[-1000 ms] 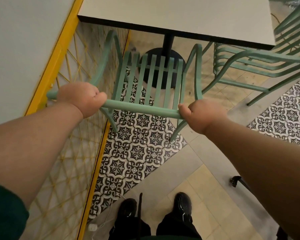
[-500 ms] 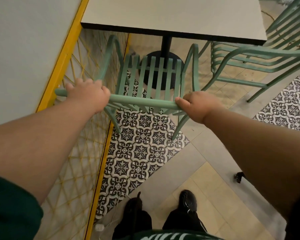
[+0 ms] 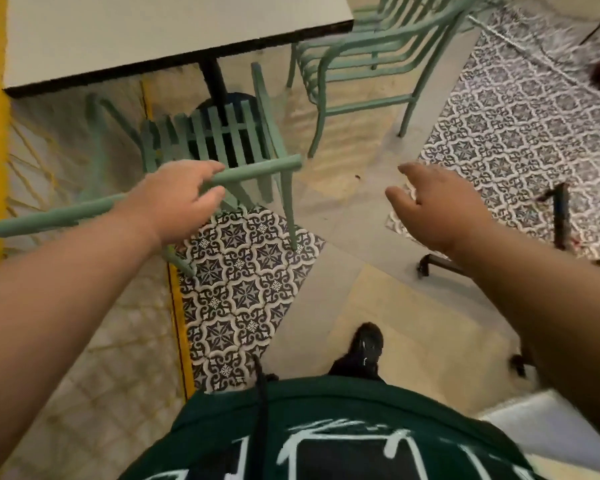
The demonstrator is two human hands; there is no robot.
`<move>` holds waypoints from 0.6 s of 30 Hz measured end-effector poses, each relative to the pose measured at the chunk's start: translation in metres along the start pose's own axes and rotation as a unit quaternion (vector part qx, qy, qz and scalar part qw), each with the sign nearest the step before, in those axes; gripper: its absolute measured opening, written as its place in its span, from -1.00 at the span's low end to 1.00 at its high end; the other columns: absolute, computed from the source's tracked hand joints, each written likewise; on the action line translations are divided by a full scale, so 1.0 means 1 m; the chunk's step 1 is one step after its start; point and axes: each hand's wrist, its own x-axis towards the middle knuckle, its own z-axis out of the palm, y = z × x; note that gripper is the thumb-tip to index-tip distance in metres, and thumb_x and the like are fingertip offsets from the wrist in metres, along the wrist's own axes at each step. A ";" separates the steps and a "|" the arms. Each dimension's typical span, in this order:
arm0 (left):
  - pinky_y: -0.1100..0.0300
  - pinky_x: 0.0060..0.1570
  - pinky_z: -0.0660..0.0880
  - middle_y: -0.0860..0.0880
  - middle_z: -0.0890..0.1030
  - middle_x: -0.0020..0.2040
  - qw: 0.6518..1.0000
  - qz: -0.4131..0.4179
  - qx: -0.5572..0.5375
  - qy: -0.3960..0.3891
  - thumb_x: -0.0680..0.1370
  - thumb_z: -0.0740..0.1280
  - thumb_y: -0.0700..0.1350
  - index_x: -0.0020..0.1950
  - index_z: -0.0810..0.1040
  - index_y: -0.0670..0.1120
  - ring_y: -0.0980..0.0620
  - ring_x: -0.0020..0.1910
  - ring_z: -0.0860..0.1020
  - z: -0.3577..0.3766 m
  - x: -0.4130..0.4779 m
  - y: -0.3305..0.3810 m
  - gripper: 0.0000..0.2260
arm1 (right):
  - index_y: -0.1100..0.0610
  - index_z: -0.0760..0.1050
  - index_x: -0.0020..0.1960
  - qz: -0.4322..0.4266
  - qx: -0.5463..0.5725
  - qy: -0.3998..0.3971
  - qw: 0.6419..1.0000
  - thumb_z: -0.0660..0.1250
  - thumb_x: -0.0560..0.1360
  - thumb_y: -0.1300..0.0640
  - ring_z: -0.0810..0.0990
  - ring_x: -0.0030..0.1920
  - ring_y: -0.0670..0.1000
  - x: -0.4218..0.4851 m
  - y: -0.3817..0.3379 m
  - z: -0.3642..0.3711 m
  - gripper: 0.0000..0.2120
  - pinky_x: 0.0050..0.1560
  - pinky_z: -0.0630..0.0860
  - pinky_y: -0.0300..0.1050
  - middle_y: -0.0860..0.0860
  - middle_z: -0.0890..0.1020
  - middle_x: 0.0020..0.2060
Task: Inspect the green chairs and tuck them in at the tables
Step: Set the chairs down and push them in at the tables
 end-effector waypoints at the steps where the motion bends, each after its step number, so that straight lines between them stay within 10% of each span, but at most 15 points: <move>1: -0.07 -0.09 0.64 0.00 0.60 0.12 1.000 0.007 0.003 -0.005 0.66 0.18 0.07 0.50 0.42 0.06 0.00 -0.14 0.60 0.003 0.011 0.017 -0.59 | 0.15 0.41 0.52 0.012 0.004 -0.001 1.000 0.18 0.66 -0.14 0.49 0.39 0.25 -0.003 0.019 -0.005 -0.46 0.36 0.41 0.13 0.22 0.55 0.38; 7: -0.18 0.31 0.49 -0.07 0.52 0.44 0.997 0.055 0.050 -0.016 0.66 0.16 0.12 0.55 0.36 0.07 -0.09 0.35 0.52 0.018 0.080 0.120 -0.55 | 0.14 0.49 0.43 0.050 0.009 -0.018 0.999 0.17 0.66 -0.16 0.52 0.35 0.22 -0.007 0.108 -0.036 -0.50 0.34 0.47 0.14 0.17 0.60 0.33; 18: -0.13 0.30 0.49 -0.06 0.54 0.43 0.989 0.114 0.089 -0.038 0.65 0.16 0.10 0.52 0.42 0.05 -0.10 0.37 0.51 0.012 0.196 0.239 -0.55 | 0.18 0.50 0.36 0.086 -0.007 -0.034 0.996 0.15 0.65 -0.15 0.55 0.30 0.22 0.059 0.208 -0.099 -0.52 0.29 0.50 0.17 0.16 0.61 0.29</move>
